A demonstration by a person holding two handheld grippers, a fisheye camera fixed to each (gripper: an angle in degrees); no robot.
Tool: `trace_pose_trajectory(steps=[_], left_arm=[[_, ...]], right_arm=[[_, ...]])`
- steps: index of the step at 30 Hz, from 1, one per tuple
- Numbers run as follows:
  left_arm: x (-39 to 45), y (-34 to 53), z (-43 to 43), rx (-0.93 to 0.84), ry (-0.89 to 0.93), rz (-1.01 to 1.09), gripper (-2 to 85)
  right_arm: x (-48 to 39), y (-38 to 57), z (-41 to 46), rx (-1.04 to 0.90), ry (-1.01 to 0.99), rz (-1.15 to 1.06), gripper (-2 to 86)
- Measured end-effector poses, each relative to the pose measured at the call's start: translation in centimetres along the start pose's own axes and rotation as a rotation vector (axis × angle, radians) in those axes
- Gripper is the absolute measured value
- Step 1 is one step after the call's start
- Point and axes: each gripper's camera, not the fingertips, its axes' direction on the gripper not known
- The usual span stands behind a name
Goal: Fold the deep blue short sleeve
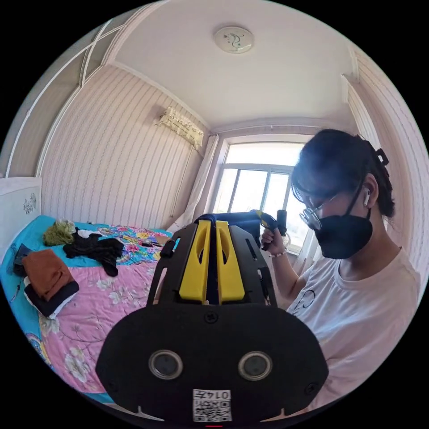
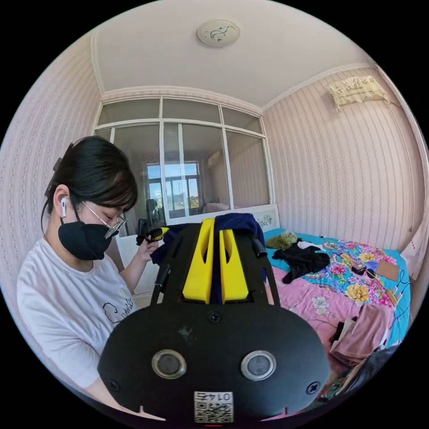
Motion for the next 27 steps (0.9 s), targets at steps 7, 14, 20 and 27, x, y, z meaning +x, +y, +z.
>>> trace_pose_trajectory(steps=[7, 14, 20, 27], left_arm=[[-18.1, 1.1, 13.4, -0.285, -0.101, -0.415, -0.6], [-31.7, 7.0, 23.5, -0.395, -0.361, -0.773, 2.8], [-30.8, 13.7, 22.8, -0.671, -0.391, -0.642, 4.0], [-24.4, 25.7, 17.1, -0.897, -0.427, -0.761, 11.1]], right_arm=[[16.2, 0.5, 16.2, -0.446, 0.174, 0.300, 0.6], [32.1, 9.5, 28.5, -0.582, 0.303, 0.741, 7.3], [33.6, 17.8, 26.7, -0.634, 0.229, 0.800, 9.4], [24.0, 34.1, 18.7, -0.846, 0.221, 0.979, 10.1]])
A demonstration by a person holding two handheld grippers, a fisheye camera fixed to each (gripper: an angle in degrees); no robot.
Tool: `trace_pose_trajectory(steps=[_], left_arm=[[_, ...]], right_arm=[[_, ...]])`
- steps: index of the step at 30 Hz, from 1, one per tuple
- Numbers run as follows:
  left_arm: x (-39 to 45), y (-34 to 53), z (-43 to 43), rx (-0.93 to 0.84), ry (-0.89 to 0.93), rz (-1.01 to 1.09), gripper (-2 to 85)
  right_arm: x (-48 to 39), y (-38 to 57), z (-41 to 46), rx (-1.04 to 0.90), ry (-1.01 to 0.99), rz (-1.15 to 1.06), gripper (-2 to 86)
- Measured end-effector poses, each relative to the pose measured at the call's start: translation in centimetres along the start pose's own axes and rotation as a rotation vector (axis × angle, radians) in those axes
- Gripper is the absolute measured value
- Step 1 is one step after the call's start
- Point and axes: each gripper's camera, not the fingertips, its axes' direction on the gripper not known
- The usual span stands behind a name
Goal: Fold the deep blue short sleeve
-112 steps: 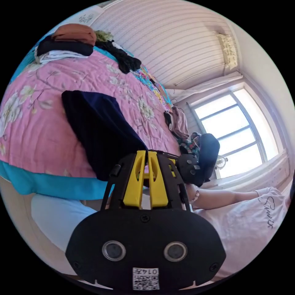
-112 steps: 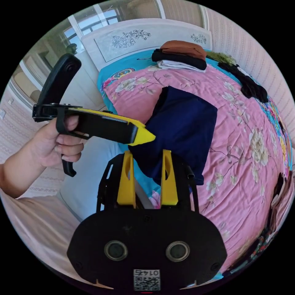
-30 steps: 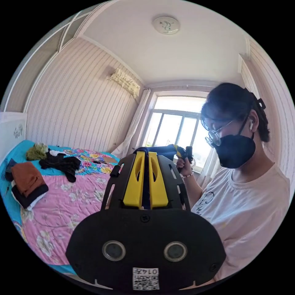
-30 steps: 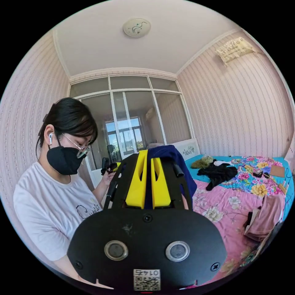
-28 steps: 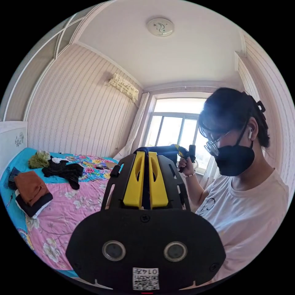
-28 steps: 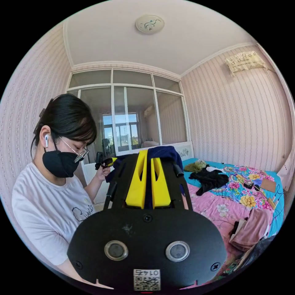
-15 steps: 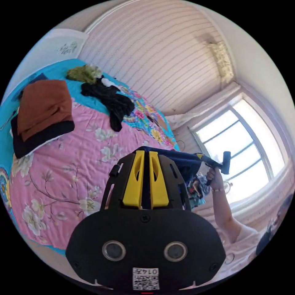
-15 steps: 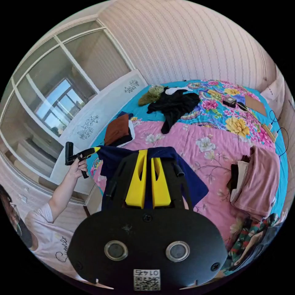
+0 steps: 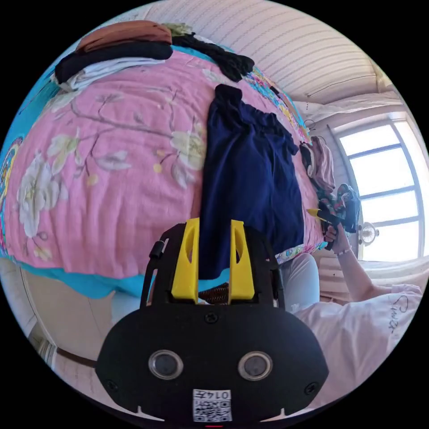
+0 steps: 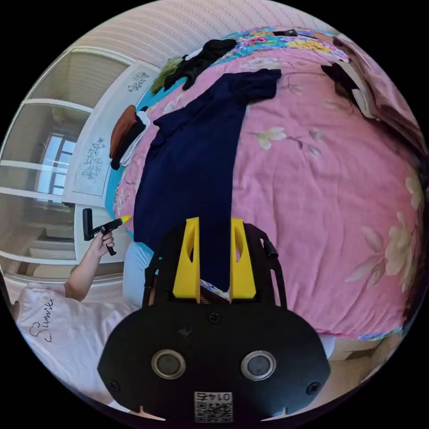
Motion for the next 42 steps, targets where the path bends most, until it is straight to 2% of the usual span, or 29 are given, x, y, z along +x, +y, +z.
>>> trace_pose_trajectory(steps=[4, 5, 7, 11, 14, 16, 18, 21, 23, 26, 28, 30, 31, 32, 34, 36, 39, 42], left_arm=[[1.2, -0.2, 0.6, 0.008, -0.091, 0.014, 10.5], [1.4, -0.5, 0.5, -0.006, -0.114, 0.017, 9.6], [2.4, -1.4, 0.3, -0.076, -0.111, 0.118, 1.9], [3.3, -1.1, -2.6, -0.046, -0.079, 0.194, 0.0], [2.5, 0.8, -6.7, 0.027, 0.077, 0.200, -0.5], [1.9, 3.2, -9.5, 0.029, 0.233, 0.290, -0.8], [1.5, 5.5, -11.8, 0.058, 0.320, 0.347, -0.8], [0.6, 8.0, -15.6, 0.159, 0.488, 0.347, -0.9], [0.1, 8.3, -17.3, 0.244, 0.514, 0.323, -0.9], [-1.1, 4.9, -17.1, 0.292, 0.539, 0.247, -1.0], [-1.9, -2.0, -14.3, 0.186, 0.472, 0.153, -1.0], [-1.2, -8.4, -13.4, 0.100, 0.427, 0.103, -1.0], [0.2, -12.6, -14.7, 0.114, 0.454, 0.120, -1.0], [1.0, -14.5, -16.0, 0.147, 0.454, 0.118, -1.0], [5.2, -21.2, -23.5, 0.323, 0.365, 0.164, -1.0], [8.2, -23.8, -29.5, 0.469, 0.350, 0.190, -1.0], [11.3, -24.4, -36.9, 0.678, 0.397, 0.242, -0.9], [11.8, -23.3, -39.4, 0.735, 0.449, 0.296, -0.9]], right_arm=[[2.8, 5.1, 0.5, 0.151, -0.132, 0.167, 6.5], [3.1, 5.1, 0.6, 0.137, -0.149, 0.179, 5.3], [3.7, 4.5, 0.7, 0.053, -0.200, 0.171, 2.2], [4.4, 5.1, -2.3, 0.109, -0.294, 0.148, 0.9], [5.1, 7.0, -6.3, 0.148, -0.421, 0.068, 0.5], [5.0, 9.3, -9.2, 0.114, -0.494, -0.079, 0.4], [5.5, 11.5, -11.0, 0.091, -0.532, -0.127, 0.3], [6.9, 14.6, -13.3, 0.113, -0.689, -0.128, 0.3], [7.6, 15.2, -14.4, 0.165, -0.739, -0.124, 0.3], [9.9, 12.6, -14.4, 0.233, -0.675, -0.008, 0.3], [12.3, 7.5, -12.3, 0.209, -0.469, 0.172, 0.3], [12.3, 2.1, -12.1, 0.221, -0.491, 0.196, 0.4], [10.7, -2.1, -13.8, 0.261, -0.524, 0.146, 0.4], [9.4, -4.2, -15.3, 0.288, -0.522, 0.100, 0.4], [2.9, -10.9, -24.0, 0.450, -0.336, -0.041, 0.4], [-1.9, -13.3, -31.1, 0.624, -0.219, -0.096, 0.4], [-7.1, -14.4, -39.4, 0.778, -0.259, -0.188, 0.4], [-9.1, -12.3, -43.3, 0.888, -0.330, -0.305, 0.4]])
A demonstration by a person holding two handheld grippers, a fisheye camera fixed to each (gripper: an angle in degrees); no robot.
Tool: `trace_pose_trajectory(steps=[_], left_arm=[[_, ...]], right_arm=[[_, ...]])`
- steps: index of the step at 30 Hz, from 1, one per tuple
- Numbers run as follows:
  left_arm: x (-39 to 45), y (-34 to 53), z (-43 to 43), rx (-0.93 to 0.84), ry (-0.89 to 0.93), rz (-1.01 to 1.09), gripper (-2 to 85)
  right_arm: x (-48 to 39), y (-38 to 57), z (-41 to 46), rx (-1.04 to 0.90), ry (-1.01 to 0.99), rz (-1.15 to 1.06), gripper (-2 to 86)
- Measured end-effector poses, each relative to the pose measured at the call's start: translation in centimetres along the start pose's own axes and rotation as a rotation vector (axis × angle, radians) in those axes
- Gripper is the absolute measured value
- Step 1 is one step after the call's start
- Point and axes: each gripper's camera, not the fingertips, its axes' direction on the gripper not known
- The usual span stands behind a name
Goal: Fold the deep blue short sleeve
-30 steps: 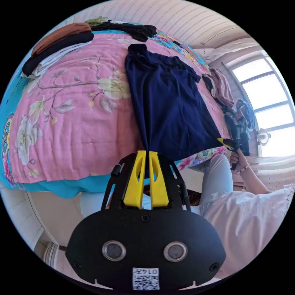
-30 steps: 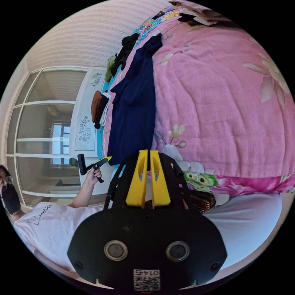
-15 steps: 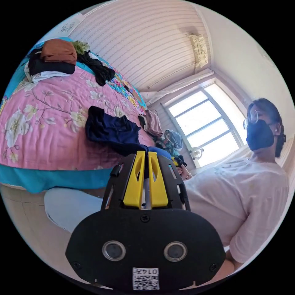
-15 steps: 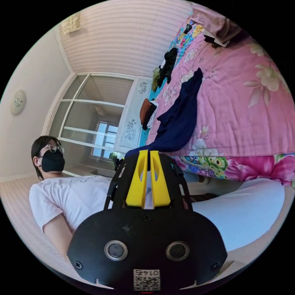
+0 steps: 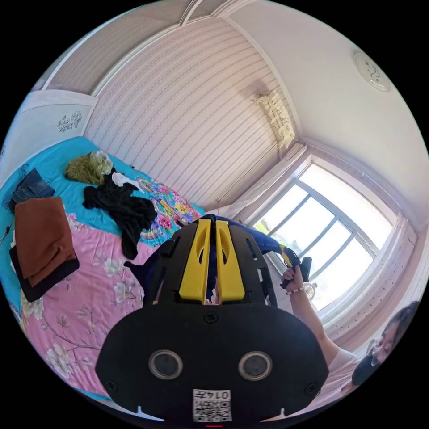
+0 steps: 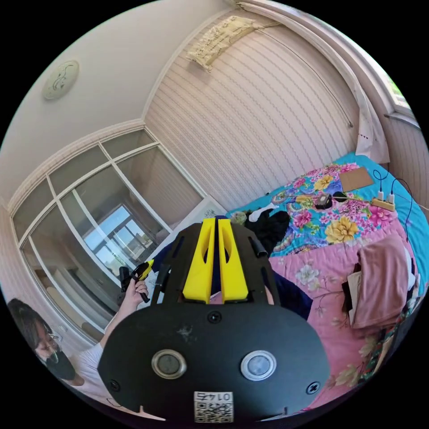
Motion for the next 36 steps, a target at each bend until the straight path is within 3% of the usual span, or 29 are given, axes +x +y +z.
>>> trace_pose_trajectory(steps=[8, 13, 19, 25, 36], left_arm=[[-8.2, 10.5, -1.4, -0.166, 0.069, -0.102, -0.9], [-18.5, 24.4, -1.8, -0.331, 0.076, -0.383, -0.9], [-23.7, 35.3, -2.3, -0.512, 0.003, -0.578, -0.9], [-24.4, 37.9, -3.9, -0.524, -0.041, -0.566, -0.8], [-25.0, 41.0, -4.4, -0.666, -0.234, -0.435, -0.8]], right_arm=[[6.5, 11.4, -3.6, -0.129, -0.026, 0.040, 0.4], [16.9, 27.5, -4.2, -0.322, 0.010, 0.377, 0.4], [22.5, 40.8, -5.3, -0.447, 0.135, 0.656, 0.3], [22.7, 45.2, -5.0, -0.612, 0.186, 0.640, 0.3], [23.3, 48.5, -4.9, -0.708, 0.177, 0.660, 0.3]])
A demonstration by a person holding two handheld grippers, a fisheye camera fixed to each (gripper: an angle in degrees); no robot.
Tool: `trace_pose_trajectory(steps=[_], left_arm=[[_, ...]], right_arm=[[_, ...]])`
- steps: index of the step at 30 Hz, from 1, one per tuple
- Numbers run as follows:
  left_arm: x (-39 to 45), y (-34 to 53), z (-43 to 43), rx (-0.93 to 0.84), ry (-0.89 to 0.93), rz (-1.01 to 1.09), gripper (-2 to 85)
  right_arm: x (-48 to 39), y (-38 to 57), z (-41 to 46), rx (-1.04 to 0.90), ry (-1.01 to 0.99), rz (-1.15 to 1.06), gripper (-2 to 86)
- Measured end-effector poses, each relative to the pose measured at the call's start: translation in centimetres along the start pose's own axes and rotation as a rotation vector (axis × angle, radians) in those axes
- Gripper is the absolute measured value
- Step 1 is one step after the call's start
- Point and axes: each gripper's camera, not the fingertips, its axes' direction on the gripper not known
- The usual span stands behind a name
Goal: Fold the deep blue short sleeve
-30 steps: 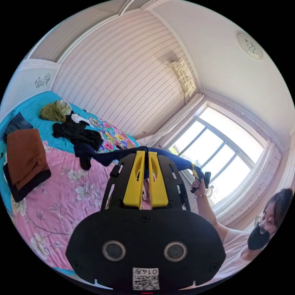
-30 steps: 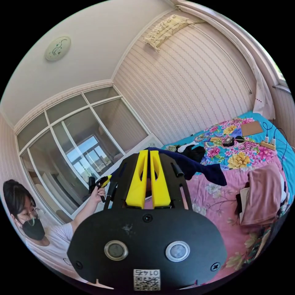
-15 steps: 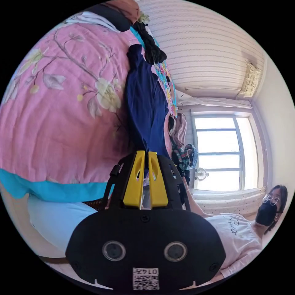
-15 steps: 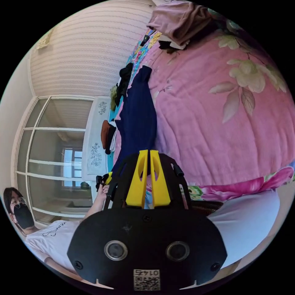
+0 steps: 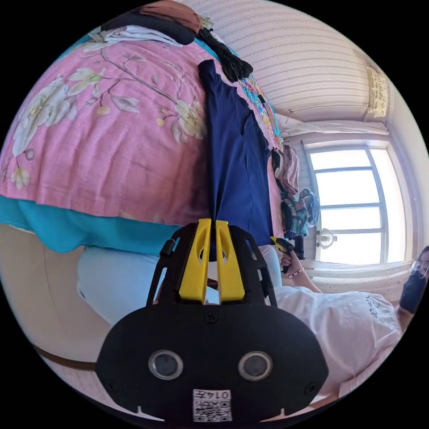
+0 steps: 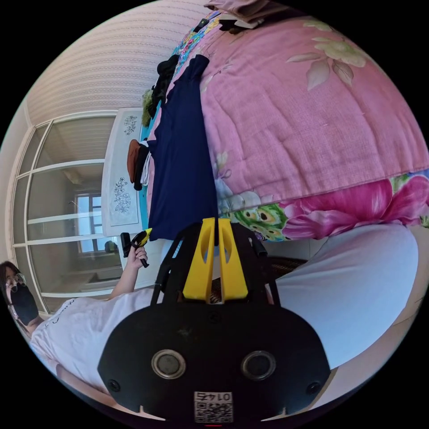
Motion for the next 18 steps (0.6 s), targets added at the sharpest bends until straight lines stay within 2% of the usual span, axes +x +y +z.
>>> trace_pose_trajectory(steps=[5, 9, 12, 15, 18], left_arm=[[-0.6, 0.5, 2.6, -0.016, -0.046, -0.026, -0.6], [-0.1, 1.9, 3.6, -0.039, -0.180, 0.025, -0.9], [-0.2, 3.0, 4.2, -0.026, -0.208, 0.033, -0.8], [0.5, 3.6, 5.6, -0.005, -0.261, 0.067, -0.2], [0.9, 3.6, 7.8, 0.002, -0.283, 0.069, 3.0]], right_arm=[[0.8, -0.2, 1.3, -0.022, 0.060, 0.021, 0.5], [0.7, 0.0, 1.3, -0.017, 0.148, 0.013, 0.3], [0.6, 0.0, 2.2, -0.064, 0.237, 0.000, 0.1], [-0.1, 0.2, 3.2, -0.089, 0.340, -0.030, 0.2], [-1.3, 0.5, 3.9, -0.070, 0.332, -0.109, 0.9]])
